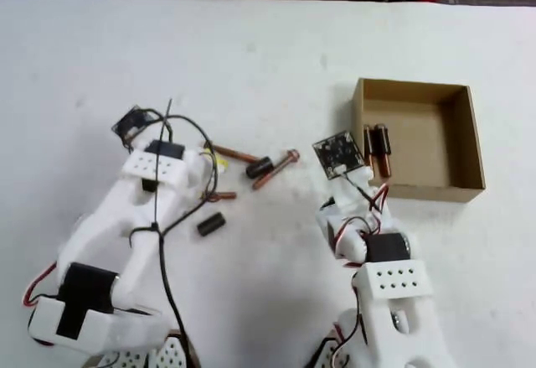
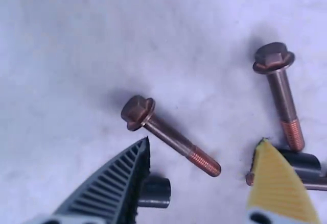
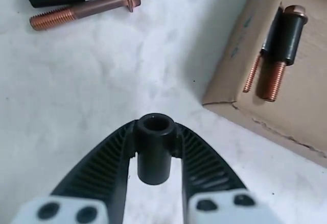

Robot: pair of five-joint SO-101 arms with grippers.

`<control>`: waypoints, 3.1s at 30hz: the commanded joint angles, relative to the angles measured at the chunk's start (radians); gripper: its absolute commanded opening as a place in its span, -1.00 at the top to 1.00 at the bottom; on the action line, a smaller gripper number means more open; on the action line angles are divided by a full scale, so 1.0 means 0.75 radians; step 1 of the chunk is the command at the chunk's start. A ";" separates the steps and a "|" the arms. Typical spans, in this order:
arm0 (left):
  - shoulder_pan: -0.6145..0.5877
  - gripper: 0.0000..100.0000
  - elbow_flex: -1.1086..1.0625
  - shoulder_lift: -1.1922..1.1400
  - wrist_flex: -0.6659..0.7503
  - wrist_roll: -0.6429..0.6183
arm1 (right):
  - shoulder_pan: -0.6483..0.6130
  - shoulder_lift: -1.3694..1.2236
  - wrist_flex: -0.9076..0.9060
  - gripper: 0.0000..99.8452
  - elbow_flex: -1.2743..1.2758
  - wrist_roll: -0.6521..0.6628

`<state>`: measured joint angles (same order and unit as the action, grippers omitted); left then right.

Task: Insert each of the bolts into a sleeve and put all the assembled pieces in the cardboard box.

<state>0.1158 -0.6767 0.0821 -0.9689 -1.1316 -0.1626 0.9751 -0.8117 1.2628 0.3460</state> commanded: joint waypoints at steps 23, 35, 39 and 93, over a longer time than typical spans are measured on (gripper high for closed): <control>-0.005 0.47 -0.125 0.007 0.205 -0.018 | 0.013 0.034 0.017 0.97 -0.006 -0.008; -0.007 0.48 -0.125 -0.028 0.237 -0.018 | 0.013 0.034 0.015 0.97 -0.006 -0.006; -0.034 0.48 -0.076 -0.118 0.248 -0.020 | 0.013 0.034 0.015 0.97 -0.006 -0.006; -0.169 0.60 0.041 -0.193 0.311 -0.020 | 0.013 0.034 0.013 0.97 -0.004 0.000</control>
<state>0.0422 -0.6997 -0.0591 -0.7710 -1.1423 -0.1626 0.9751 -0.8117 1.2628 0.3460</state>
